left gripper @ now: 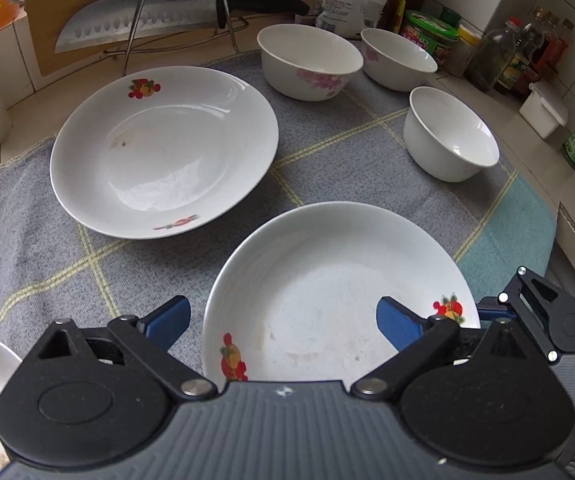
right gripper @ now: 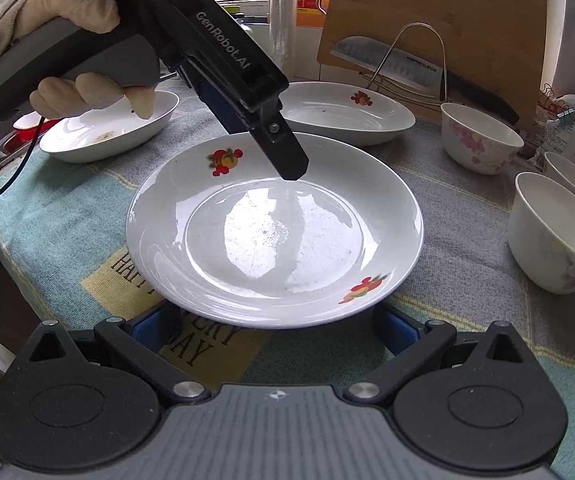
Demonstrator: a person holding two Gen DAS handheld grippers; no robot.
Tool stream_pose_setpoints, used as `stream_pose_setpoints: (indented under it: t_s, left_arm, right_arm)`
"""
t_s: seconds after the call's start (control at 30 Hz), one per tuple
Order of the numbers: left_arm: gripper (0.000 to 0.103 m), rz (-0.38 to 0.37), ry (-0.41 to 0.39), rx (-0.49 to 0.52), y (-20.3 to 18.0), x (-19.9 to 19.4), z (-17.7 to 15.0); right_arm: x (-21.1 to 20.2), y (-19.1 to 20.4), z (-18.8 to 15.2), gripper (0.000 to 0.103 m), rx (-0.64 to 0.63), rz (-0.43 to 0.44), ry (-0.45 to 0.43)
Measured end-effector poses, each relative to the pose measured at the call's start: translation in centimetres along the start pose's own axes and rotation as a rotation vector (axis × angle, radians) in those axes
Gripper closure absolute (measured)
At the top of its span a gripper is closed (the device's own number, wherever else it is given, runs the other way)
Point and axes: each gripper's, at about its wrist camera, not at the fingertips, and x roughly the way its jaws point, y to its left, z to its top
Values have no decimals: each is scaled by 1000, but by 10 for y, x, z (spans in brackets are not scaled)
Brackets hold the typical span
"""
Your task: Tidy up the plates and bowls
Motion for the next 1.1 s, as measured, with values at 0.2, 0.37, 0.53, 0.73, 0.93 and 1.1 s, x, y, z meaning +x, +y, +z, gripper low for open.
stream_pose_setpoints:
  t_s: [0.2, 0.37, 0.53, 0.73, 0.93, 1.1]
  left_arm:
    - [7, -64, 48, -58, 19, 12, 15]
    - [12, -100, 72, -51, 19, 17, 23]
    - [20, -105, 105, -42, 18, 24, 27]
    - [22, -116, 125, -32, 17, 26, 29]
    - [24, -125, 153, -11, 14, 29, 32]
    - [26, -128, 167, 4, 10, 31, 35]
  right_arm:
    - [-1, 0, -1, 0, 0, 0, -7]
    - [0, 0, -1, 0, 2, -2, -12]
    - [2, -2, 2, 0, 1, -1, -5]
    - [3, -1, 3, 0, 3, -4, -2]
    - [5, -2, 5, 0, 9, -13, 14]
    - [5, 0, 6, 0, -2, -17, 22]
